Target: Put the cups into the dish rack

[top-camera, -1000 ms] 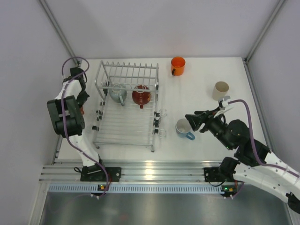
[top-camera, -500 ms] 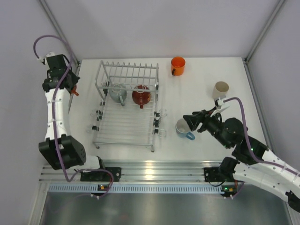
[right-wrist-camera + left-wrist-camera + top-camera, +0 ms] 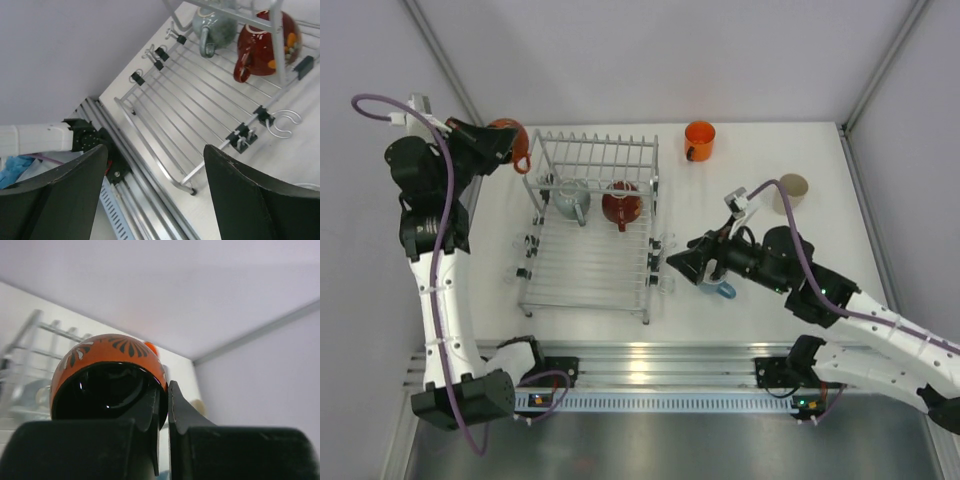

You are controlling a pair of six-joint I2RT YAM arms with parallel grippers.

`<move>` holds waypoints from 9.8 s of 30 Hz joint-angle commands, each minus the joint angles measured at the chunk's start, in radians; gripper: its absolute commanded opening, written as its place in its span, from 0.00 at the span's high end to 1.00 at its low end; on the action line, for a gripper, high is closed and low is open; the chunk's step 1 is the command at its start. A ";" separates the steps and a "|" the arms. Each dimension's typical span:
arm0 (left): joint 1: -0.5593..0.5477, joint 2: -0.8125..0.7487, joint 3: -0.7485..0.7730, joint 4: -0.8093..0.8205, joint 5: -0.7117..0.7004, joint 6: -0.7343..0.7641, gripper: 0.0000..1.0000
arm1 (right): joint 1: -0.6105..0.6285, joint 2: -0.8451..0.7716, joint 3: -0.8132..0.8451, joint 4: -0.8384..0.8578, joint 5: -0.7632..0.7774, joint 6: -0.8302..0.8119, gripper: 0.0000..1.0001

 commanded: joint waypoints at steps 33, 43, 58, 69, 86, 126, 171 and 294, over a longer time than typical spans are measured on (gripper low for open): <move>-0.616 -0.304 -0.487 0.925 0.121 -0.363 1.00 | 0.052 0.507 0.302 0.729 -0.296 0.312 0.42; -0.644 -0.306 -0.528 0.963 0.104 -0.379 1.00 | 0.052 0.496 0.254 0.802 -0.274 0.327 0.81; -0.648 -0.292 -0.576 0.962 0.096 -0.369 0.47 | 0.049 0.407 0.185 0.738 -0.170 0.283 1.00; -0.648 -0.322 -0.639 0.957 0.052 -0.339 0.02 | 0.044 0.378 0.195 0.648 -0.077 0.280 1.00; -0.647 -0.410 -0.533 0.180 -0.426 -0.054 0.02 | 0.052 0.314 0.267 0.237 0.222 0.188 1.00; -0.648 -0.477 -0.310 -0.216 -1.005 0.123 0.02 | 0.178 0.955 0.546 -0.081 0.281 -0.381 1.00; -0.648 -0.502 -0.290 -0.213 -1.024 0.120 0.02 | 0.073 1.050 0.449 0.017 0.264 -0.523 0.66; -0.696 -0.135 -0.587 0.745 0.174 -0.306 0.02 | -0.784 -0.050 0.037 0.585 -0.643 0.362 1.00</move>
